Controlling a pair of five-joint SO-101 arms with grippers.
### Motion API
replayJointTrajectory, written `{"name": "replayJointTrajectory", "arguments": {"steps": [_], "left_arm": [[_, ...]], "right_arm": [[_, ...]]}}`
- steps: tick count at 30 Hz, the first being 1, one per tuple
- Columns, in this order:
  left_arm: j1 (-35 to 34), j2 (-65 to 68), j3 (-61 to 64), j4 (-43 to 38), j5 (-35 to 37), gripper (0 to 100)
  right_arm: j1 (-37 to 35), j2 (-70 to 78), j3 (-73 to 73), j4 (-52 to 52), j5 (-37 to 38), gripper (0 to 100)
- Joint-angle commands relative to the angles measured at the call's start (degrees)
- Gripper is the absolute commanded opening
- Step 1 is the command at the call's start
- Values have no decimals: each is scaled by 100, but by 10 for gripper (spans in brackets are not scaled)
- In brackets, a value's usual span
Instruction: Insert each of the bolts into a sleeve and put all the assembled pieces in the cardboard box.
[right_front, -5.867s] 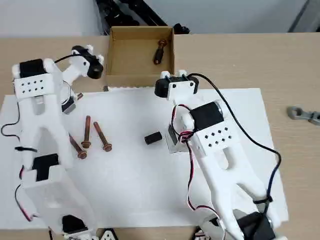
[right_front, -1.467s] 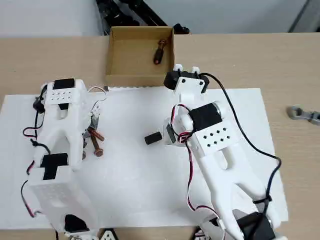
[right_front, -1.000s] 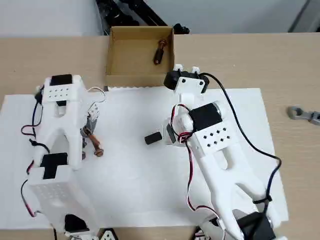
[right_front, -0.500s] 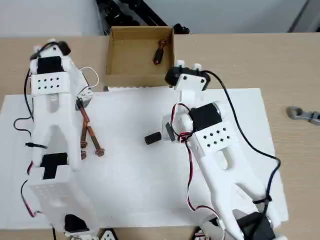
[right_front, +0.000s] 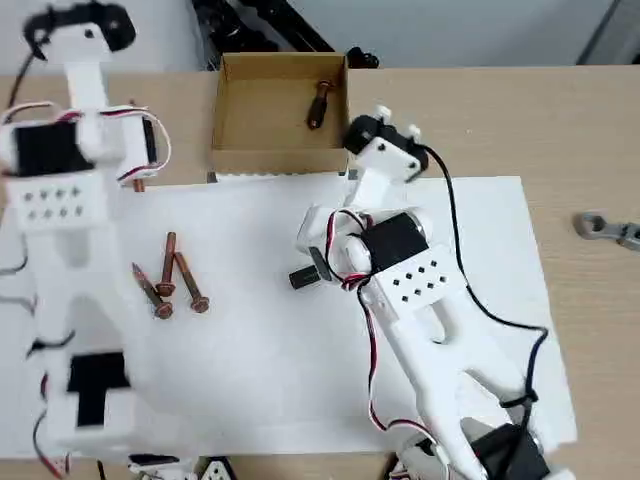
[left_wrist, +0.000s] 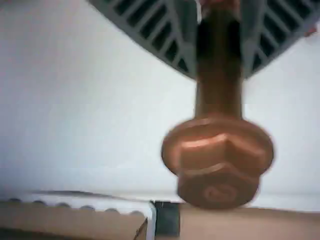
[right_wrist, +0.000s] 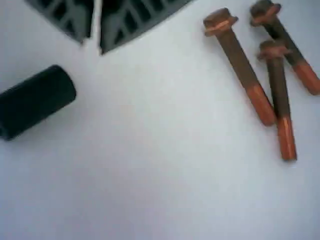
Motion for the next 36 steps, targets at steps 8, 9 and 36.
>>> {"name": "replayJointTrajectory", "arguments": {"steps": [8, 9, 36], "left_arm": [[62, -1697, 1059, 97, -132, 6], [62, -1820, 1112, 97, -132, 6], [62, -3059, 2044, 97, -123, 6]], "right_arm": [[-119, 831, -70, 75, -545, 95], [-207, 919, -70, 84, -545, 120], [-400, 3064, -1415, 22, -1486, 150]]}}
